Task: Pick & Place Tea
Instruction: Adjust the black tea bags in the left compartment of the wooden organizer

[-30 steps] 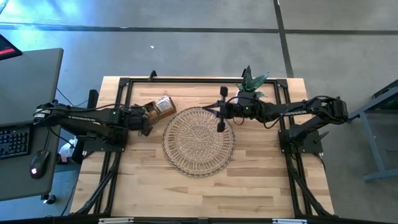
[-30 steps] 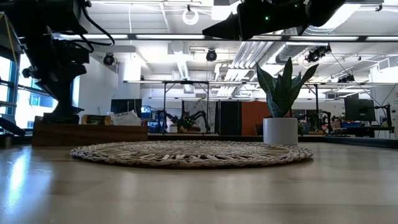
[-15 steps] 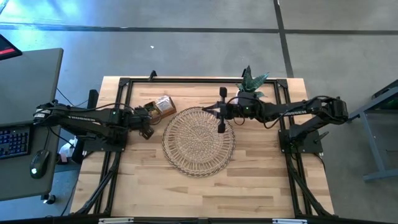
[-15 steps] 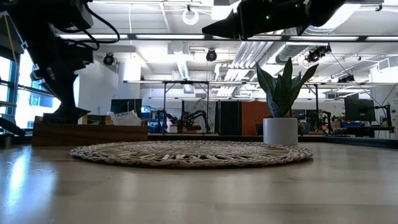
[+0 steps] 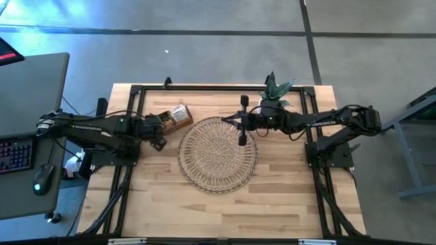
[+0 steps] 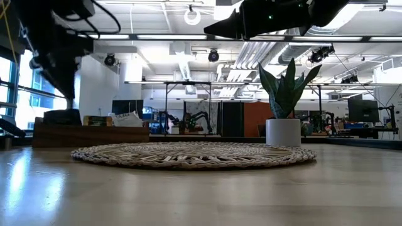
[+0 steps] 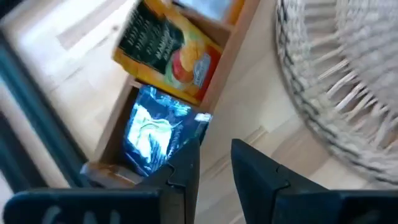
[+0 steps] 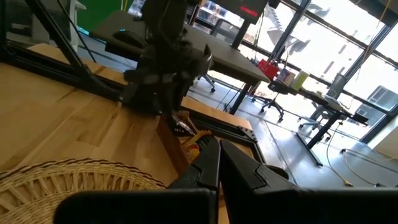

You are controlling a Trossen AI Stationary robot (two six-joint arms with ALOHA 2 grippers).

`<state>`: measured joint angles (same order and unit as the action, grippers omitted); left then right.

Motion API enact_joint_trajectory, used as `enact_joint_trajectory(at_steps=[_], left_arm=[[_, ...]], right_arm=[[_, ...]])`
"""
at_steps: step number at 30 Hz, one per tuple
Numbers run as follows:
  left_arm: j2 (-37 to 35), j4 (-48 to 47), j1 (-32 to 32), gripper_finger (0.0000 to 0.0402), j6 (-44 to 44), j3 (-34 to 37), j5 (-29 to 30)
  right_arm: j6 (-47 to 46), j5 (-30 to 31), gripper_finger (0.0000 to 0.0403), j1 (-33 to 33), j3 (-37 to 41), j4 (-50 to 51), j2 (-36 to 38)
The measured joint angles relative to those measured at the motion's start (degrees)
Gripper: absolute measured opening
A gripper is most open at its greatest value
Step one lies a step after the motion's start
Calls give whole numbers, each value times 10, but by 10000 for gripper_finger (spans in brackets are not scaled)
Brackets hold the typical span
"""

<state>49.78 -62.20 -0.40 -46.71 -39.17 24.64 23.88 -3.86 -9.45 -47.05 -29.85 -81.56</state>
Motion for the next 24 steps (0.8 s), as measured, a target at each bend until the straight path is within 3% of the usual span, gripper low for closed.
enact_joint_trajectory(at_steps=[8,12,16,19,24], left_arm=[[-1,-103,0,84,-91,-110,31],[0,-116,0,54,-91,-151,36],[-1,-117,-17,12,-73,-185,86],[-2,-116,-40,5,-60,-211,141],[-2,-117,-71,11,-56,-234,202]], right_arm=[[0,0,5,0,0,1,0],[-24,-3,2,0,0,0,0],[-98,-29,1,0,-6,-28,-11],[-127,-33,1,0,-41,-24,-52],[-131,-40,1,0,-168,17,-195]])
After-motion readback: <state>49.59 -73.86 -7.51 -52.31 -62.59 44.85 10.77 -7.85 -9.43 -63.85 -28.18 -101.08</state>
